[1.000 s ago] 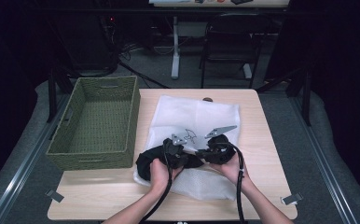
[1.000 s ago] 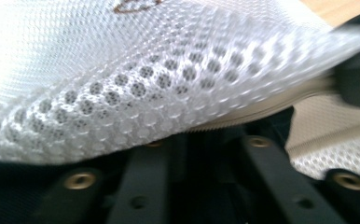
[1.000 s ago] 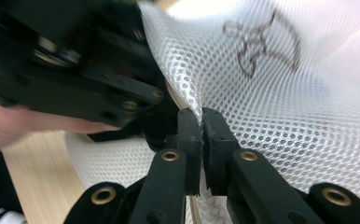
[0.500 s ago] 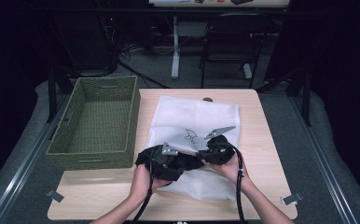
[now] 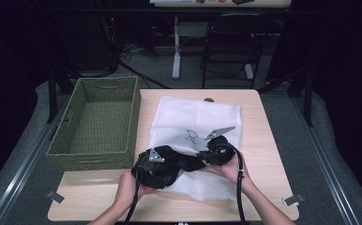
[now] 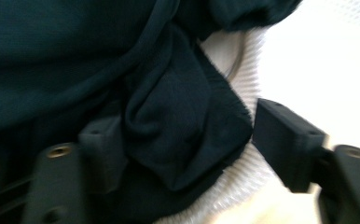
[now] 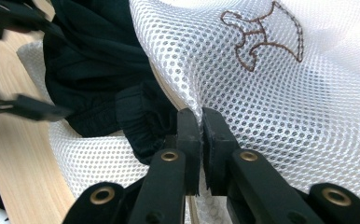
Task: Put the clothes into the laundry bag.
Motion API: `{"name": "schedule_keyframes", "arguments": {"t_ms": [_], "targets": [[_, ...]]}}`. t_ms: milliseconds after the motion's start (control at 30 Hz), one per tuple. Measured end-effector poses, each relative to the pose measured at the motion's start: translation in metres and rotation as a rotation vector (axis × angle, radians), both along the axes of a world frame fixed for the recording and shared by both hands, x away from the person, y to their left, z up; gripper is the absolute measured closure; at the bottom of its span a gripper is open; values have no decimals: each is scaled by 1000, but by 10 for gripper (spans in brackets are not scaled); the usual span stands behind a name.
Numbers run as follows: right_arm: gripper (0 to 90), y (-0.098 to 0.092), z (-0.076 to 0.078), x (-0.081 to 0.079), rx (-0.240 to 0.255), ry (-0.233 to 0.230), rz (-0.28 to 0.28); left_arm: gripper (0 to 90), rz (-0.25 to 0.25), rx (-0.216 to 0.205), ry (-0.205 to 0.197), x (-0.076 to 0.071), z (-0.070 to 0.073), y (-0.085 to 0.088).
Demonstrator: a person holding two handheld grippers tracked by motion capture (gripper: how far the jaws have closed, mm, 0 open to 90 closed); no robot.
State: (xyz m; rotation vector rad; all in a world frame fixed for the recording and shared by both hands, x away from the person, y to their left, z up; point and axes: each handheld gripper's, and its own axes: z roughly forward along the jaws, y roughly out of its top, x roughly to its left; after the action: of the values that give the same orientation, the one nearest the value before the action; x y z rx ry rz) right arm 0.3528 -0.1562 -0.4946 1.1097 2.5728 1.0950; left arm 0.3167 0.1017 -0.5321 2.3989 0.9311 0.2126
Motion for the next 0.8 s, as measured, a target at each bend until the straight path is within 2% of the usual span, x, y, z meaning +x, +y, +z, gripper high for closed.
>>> {"name": "schedule_keyframes", "arguments": {"t_ms": [33,67,100,167,233,300,433,467,500,600,700,800], "targets": [[869,0,0,0,0,0,0,383,0,0,0,0,0,0],[869,1,-2,1,-5,7,5,468,30,-13,-1,5,-5,0],[869,1,-3,1,-6,6,6,540,36,-18,-15,7,-7,1],[870,2,-3,1,1,5,4,704,60,-68,6,12,-10,5],[870,3,-2,1,0,0,8,782,66,-92,12,15,-11,5],[869,4,1,0,6,-4,10,802,61,-107,7,15,-7,3],[870,7,10,0,42,-32,10,807,48,-180,-13,14,8,-8],[870,7,10,0,42,-32,10,808,48,-180,-13,14,8,-8],[870,9,17,-2,66,-48,11,807,46,-209,-33,14,13,-15],[870,8,27,-5,106,-69,19,805,52,-242,-57,18,15,-29],[870,7,27,-7,104,-68,21,800,58,-271,-49,26,11,-44],[870,5,14,-3,66,-38,9,777,38,-261,-26,33,5,-51]]}}
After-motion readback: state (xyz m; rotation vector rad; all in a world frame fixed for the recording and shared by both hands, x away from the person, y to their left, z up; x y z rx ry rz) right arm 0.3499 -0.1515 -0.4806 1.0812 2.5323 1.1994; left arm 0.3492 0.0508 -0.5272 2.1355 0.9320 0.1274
